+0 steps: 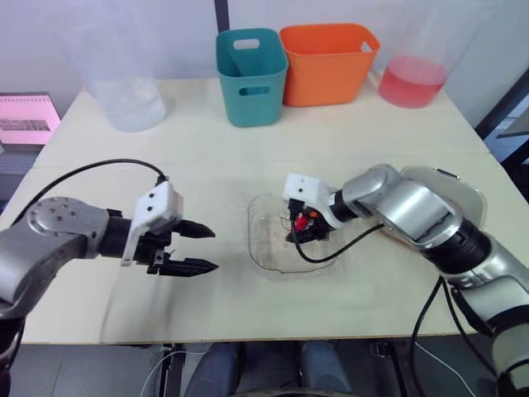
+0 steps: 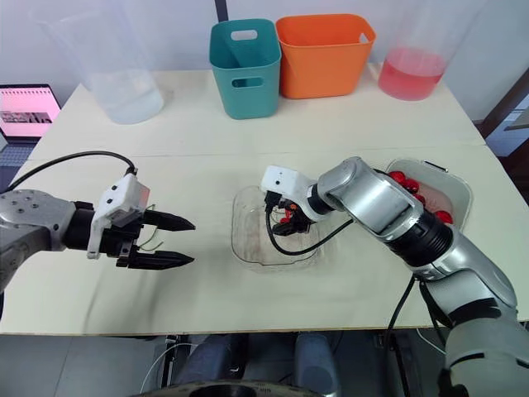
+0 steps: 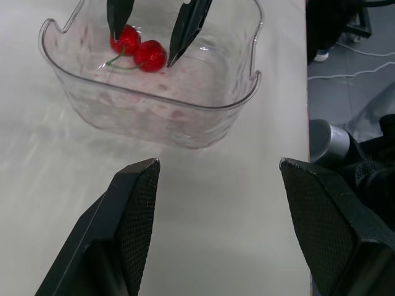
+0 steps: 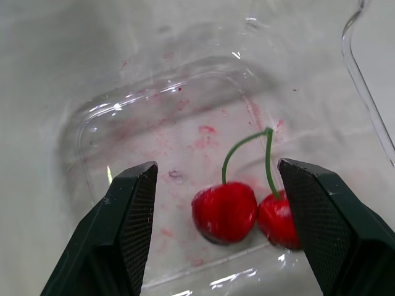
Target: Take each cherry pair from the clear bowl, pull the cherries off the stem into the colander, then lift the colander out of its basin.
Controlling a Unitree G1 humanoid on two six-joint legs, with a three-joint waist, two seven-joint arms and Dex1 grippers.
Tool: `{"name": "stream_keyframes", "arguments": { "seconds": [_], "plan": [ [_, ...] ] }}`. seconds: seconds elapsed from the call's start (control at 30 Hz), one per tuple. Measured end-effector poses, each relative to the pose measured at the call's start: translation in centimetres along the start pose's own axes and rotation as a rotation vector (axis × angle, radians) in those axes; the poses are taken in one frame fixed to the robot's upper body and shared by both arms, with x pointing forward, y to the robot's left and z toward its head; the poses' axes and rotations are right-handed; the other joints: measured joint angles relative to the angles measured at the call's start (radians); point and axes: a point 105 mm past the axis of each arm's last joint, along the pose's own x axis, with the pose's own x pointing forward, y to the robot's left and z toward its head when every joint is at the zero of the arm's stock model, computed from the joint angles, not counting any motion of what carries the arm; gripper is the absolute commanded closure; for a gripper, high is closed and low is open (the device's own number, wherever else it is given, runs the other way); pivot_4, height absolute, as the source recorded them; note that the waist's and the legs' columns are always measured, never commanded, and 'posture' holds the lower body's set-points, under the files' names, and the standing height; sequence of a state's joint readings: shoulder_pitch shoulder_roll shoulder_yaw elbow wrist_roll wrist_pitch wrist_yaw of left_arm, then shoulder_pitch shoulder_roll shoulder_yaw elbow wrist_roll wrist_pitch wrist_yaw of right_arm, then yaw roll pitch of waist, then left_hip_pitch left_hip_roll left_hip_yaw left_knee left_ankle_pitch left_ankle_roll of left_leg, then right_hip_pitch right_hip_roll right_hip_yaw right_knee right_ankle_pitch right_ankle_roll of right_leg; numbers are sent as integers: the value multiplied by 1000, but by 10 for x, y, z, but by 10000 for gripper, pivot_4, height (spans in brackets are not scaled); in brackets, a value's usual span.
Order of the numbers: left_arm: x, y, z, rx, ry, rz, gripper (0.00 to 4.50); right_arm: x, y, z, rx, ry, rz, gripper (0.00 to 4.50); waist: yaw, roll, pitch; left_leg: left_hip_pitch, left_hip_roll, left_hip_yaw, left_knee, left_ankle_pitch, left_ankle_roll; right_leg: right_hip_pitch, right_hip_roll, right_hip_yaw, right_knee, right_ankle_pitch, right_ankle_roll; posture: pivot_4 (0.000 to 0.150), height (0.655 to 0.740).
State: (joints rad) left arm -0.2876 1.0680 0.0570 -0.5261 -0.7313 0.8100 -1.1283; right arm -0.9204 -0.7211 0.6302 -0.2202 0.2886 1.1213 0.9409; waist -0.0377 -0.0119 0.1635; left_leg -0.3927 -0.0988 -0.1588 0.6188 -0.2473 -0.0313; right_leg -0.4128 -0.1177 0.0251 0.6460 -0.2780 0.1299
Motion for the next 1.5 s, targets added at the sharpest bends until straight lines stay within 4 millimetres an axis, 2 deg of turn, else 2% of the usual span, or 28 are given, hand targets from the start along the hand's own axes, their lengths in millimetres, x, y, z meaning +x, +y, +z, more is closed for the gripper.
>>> {"name": "stream_keyframes", "arguments": {
  "seconds": [0.13,0.27,0.37,0.4,0.5,0.63,0.8,0.9,1.03,1.17,1.23,1.27,1.4,1.5],
  "plan": [
    [-1,1,1,6,-1,15,12439,8,2,-1,10,12,17,11238,0,0,0,0,0,0,0,0,0,0,0,0,0,0,0,1500,7400],
    [0,1,1,7,-2,22,11662,13,3,-1,-5,22,10,24337,0,0,0,0,0,0,0,0,0,0,0,0,0,0,0,1500,7400],
    [0,2,3,12,-11,28,11662,18,2,-3,-42,49,-10,40709,0,0,0,0,0,0,0,0,0,0,0,0,0,0,0,1500,7400],
    [1,3,4,13,-14,30,11662,21,3,-4,-54,59,-11,44350,-1,0,0,0,0,0,0,0,0,0,0,0,0,0,0,1500,7400],
    [1,5,7,22,-21,41,11662,25,6,-1,-74,59,-9,44350,-1,0,0,0,0,0,0,0,0,0,0,0,0,0,0,1500,7400],
    [1,5,7,19,-26,43,11662,21,4,3,-44,39,-22,44350,0,0,0,0,0,0,0,0,0,0,0,0,0,0,0,1500,7400],
    [3,5,7,17,-33,47,11662,13,11,18,49,-22,8,44350,-3,0,0,0,0,-1,0,0,0,0,0,0,1,0,0,1500,7400],
    [3,6,7,17,-34,51,11662,13,14,18,96,-24,13,44350,-2,0,0,0,0,-1,0,0,0,0,0,0,1,0,0,1500,7400],
    [4,6,7,17,-33,50,11662,6,11,21,9,-45,-37,44350,-1,0,0,0,0,0,0,0,0,0,0,0,1,0,0,1500,7400],
    [5,6,7,18,-39,47,11662,-11,3,21,-153,-11,-95,26171,-1,0,0,0,-1,0,0,0,0,0,0,0,0,0,0,1500,7400],
    [5,8,9,27,-45,50,11662,-13,4,22,-197,3,-89,15256,-4,0,0,0,0,0,0,0,0,0,0,0,1,0,0,1500,7400],
    [5,8,9,32,-45,50,11662,-13,5,21,-213,15,-85,11420,-5,0,0,0,0,0,0,0,0,0,0,0,1,0,0,1500,7400],
    [9,7,7,29,-39,40,11662,-5,0,9,-240,87,-102,11420,-5,0,0,0,0,0,0,0,0,0,0,0,1,0,0,1500,7400],
    [10,7,6,27,-41,37,11662,-5,-1,10,-266,101,-101,11420,-4,0,0,0,0,0,0,0,0,0,0,0,1,0,0,1500,7400]
  ]
}}
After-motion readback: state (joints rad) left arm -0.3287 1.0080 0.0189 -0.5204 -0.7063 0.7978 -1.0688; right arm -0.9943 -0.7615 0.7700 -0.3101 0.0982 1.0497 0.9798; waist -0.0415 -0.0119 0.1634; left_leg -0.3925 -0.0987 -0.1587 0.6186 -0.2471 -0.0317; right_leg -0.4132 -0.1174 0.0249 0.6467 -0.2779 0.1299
